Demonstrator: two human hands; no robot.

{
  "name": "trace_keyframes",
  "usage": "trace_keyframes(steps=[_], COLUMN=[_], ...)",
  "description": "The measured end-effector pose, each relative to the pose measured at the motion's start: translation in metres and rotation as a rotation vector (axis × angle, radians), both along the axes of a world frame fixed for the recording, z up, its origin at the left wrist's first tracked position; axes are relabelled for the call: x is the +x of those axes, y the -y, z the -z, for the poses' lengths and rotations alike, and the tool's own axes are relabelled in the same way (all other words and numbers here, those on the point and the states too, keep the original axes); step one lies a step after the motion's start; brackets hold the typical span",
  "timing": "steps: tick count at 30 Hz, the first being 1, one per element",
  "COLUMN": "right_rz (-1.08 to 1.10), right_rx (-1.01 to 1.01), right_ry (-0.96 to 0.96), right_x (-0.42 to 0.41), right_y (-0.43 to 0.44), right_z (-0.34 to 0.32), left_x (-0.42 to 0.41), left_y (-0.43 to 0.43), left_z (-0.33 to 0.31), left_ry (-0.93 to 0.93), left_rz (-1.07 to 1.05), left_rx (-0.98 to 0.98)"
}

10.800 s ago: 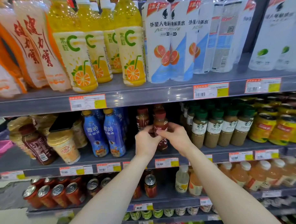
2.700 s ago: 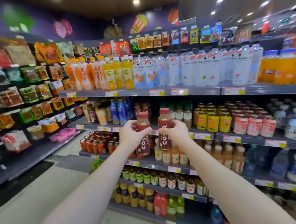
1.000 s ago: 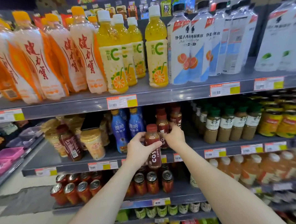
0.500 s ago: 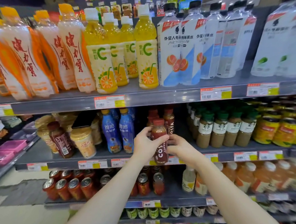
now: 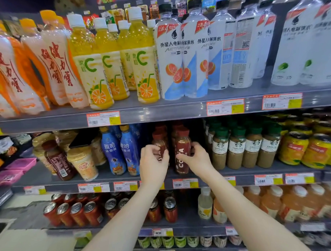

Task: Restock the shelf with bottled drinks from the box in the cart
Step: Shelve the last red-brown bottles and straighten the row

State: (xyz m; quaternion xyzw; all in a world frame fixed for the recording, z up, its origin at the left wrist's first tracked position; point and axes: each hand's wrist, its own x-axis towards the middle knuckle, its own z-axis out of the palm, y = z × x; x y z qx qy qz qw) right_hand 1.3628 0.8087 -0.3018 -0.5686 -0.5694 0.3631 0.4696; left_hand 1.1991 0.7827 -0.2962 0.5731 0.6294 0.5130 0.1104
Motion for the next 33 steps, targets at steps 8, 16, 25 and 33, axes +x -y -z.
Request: trace_keyframes(steps=[8, 16, 25, 33], right_rz=[0.01, 0.114, 0.134, 0.149], right_rx=[0.011, 0.016, 0.036, 0.034], right_ry=[0.035, -0.007, 0.006, -0.003], right_x=[-0.008, -0.018, -0.022, -0.025], right_y=[-0.009, -0.002, 0.003, 0.008], right_z=[0.016, 0.026, 0.028, 0.026], left_x=[-0.002, -0.011, -0.014, -0.013], left_y=[-0.021, -0.03, -0.03, -0.03], left_z=[0.025, 0.04, 0.044, 0.047], left_ry=[0.062, 0.089, 0.074, 0.07], left_rz=[-0.07, 0.08, 0.095, 0.041], left_rx=[-0.272, -0.313, -0.298, -0.291])
